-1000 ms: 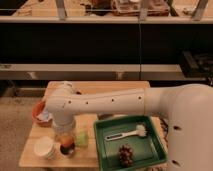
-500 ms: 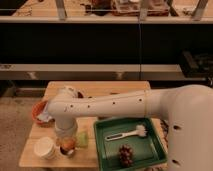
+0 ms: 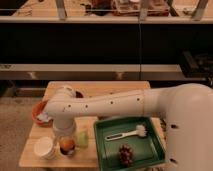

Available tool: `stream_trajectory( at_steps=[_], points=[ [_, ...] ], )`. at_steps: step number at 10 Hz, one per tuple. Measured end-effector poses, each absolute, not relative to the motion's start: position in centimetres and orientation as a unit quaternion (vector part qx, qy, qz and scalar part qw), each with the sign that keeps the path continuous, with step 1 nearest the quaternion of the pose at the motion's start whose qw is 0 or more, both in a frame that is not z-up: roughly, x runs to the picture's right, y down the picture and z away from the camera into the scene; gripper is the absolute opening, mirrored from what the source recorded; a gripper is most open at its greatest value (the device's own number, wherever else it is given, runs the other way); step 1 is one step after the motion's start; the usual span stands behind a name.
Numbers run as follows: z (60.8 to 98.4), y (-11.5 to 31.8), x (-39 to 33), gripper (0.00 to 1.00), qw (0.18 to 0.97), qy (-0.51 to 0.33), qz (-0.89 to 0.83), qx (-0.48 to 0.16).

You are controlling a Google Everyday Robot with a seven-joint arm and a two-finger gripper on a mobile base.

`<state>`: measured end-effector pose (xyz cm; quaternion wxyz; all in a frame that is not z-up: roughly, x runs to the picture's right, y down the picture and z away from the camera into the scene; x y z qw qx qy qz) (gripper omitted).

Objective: Place apple in metal cup

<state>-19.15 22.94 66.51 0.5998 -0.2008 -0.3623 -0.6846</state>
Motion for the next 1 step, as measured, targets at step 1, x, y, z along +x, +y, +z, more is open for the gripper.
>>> stream_trajectory(
  at_steps=[1],
  points=[
    [66.51,22.92,-19.15,0.80,0.600,-0.362,-0.684,-0.201]
  ],
)
